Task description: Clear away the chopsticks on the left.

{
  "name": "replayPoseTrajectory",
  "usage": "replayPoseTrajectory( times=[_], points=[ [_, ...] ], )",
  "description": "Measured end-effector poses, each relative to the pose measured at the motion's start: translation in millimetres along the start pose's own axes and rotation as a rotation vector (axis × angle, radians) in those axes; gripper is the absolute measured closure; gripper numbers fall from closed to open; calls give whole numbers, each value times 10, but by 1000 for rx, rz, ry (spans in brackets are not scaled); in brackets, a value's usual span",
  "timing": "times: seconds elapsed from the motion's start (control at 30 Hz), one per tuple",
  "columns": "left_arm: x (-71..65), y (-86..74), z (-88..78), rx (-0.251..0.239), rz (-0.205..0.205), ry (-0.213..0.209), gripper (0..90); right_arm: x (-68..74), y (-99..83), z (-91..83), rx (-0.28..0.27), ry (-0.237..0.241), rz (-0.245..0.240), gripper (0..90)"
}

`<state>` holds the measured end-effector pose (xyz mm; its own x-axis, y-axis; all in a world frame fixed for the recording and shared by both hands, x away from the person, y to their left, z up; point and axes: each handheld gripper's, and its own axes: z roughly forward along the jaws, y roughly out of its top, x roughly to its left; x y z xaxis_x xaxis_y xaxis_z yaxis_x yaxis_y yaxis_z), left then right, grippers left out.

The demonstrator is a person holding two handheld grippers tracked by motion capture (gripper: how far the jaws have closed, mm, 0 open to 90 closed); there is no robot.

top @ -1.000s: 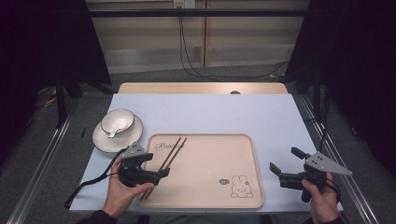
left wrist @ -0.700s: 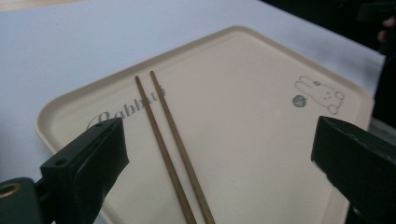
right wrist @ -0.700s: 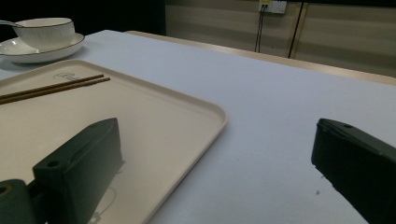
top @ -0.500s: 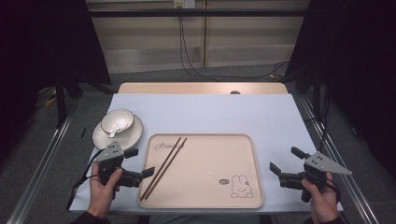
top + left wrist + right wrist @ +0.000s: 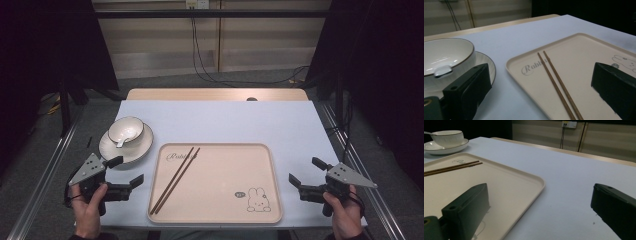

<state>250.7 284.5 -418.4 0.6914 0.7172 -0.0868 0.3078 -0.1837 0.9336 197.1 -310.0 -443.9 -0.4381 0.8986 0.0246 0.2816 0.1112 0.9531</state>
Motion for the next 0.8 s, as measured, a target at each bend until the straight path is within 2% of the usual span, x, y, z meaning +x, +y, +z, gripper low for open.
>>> replayPoseTrajectory(
  times=[0.03, 0.07, 0.13, 0.2, 0.37, 0.4, 0.53, 0.63, 0.67, 0.8],
  points=[
    [25, -31, -18, -15, -17, -15, 23, 1, 0, -1, -2, -2, 2, 14],
    [48, -69, -41, -19, -35, 1, 23, -2, -1, -5, -11, 1, -5, 14],
    [60, -88, -62, -26, -32, 11, 23, 0, -3, -7, -12, 3, -2, 12],
    [89, -147, -110, -46, -61, 30, 23, 0, -5, -6, -13, 3, 0, 12],
    [107, -205, -169, -65, -78, 36, 23, 6, -8, -9, -26, -1, 7, 8],
    [107, -212, -176, -69, -81, 38, 23, 9, -8, -12, -28, 12, 7, 8],
    [189, -256, -247, -97, -110, 48, 23, 13, -14, -20, -43, 6, -1, 8],
    [233, -282, -274, -101, -113, 32, 19, 7, -22, -26, -55, 3, -1, 7],
    [249, -295, -269, -113, -143, 8, 19, 2, -27, -24, -56, 5, -1, 7],
    [247, -288, -261, -110, -123, 23, 19, -1, -34, -24, -53, 7, 2, 5]
  ],
)
